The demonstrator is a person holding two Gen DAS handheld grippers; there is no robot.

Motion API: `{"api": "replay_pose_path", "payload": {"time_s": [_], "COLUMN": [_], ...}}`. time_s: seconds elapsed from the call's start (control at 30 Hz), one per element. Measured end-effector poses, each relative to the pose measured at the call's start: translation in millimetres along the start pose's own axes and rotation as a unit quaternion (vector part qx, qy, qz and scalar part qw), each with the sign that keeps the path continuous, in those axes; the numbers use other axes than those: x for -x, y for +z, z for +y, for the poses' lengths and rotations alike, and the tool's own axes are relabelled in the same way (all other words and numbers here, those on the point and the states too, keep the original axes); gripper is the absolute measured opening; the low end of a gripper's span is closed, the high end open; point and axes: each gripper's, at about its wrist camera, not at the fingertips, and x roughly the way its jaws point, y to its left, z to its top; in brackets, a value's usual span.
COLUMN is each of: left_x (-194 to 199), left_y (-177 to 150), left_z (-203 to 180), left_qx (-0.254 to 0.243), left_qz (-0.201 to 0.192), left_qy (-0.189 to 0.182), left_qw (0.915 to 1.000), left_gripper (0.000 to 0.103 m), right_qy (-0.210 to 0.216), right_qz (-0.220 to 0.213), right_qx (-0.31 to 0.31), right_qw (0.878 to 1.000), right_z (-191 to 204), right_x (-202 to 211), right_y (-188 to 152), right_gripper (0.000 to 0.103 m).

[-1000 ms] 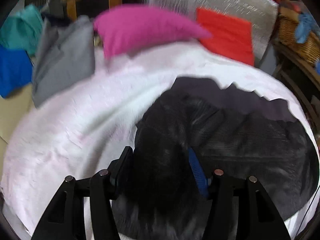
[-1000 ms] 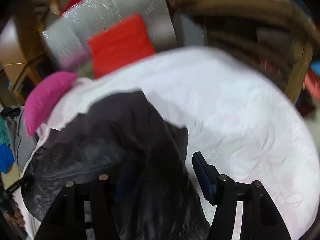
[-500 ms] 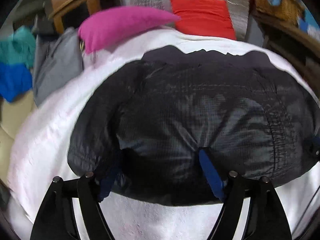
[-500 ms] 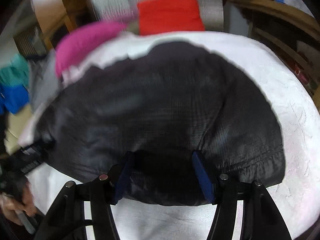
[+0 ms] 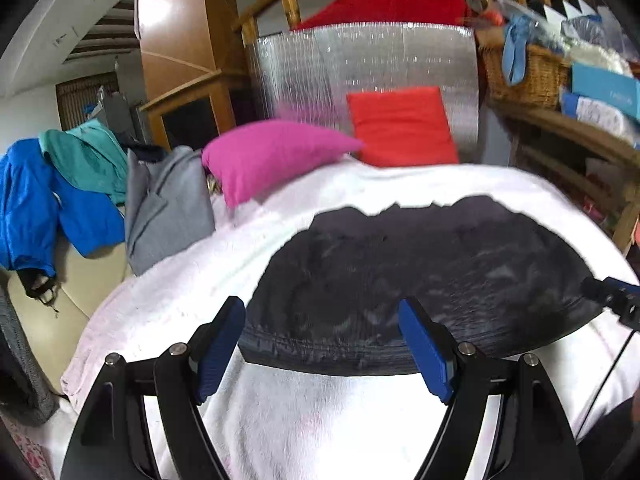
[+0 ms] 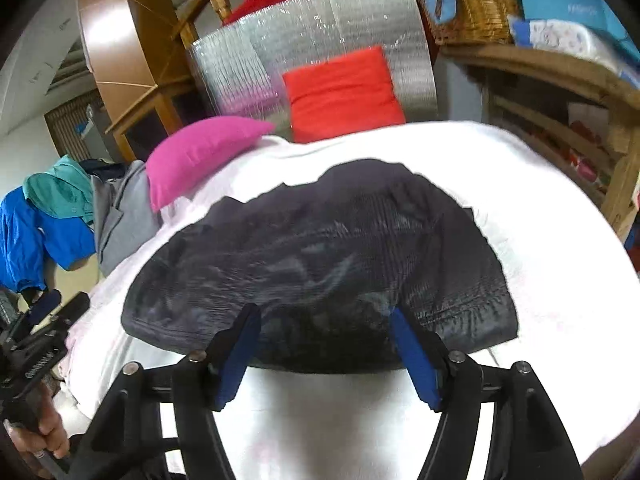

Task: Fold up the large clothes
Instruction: 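Release the folded jacket and pull both grippers back from it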

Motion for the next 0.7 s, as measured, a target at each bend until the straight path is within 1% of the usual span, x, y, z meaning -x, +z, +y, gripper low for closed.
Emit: {"api": "replay_pose_path", "payload": {"time_s": [0.17,0.2,0.23,0.3,0.37,0.47,0.57,0.67,0.7], "left_x": [34.6,42.1,46.2,61.5,76.8,94.4,113.4,134.4,139.2], "left_y": [9.2,12.2,14.3,18.3,21.9,28.0,34.5,40.7,42.1], "left_z": [1.7,3.5,4.5,6.5,8.4,10.7,10.4,8.4,9.1], "left_qx": [-0.006,-0.003,-0.001,0.004,0.008,0.012,0.018,0.02,0.022], "left_qz": [-0.024,-0.027,-0.03,-0.042,-0.056,-0.062,-0.073,-0.084,-0.088], "left_qy": [0.005,0.004,0.005,0.008,0.008,0.009,0.014,0.018,0.018], "left_qw": [0.9997,0.9996,0.9995,0.9991,0.9984,0.998,0.9971,0.9961,0.9957], "left_gripper": [0.081,0.082,0.087,0.088,0.088,0.089,0.089,0.09,0.091], "right_qy": [-0.015,-0.019,-0.021,-0.02,-0.016,-0.01,0.0,-0.013,-0.024], "right_qz": [-0.038,-0.043,-0.048,-0.058,-0.072,-0.087,-0.093,-0.104,-0.11], "right_qx": [0.01,0.011,0.011,0.007,0.0,0.002,0.018,0.042,0.052], "right_qw": [0.999,0.999,0.999,0.998,0.997,0.996,0.995,0.994,0.992], "right_z": [17.4,19.6,21.8,25.9,28.4,34.8,43.3,52.4,55.7], "right_x": [45.0,51.0,58.9,78.1,97.1,127.0,155.5,178.4,186.9], "right_y": [6.4,8.2,9.9,14.1,17.2,19.9,18.8,13.3,10.7], "right_gripper": [0.078,0.079,0.079,0.08,0.083,0.085,0.086,0.086,0.086]}}
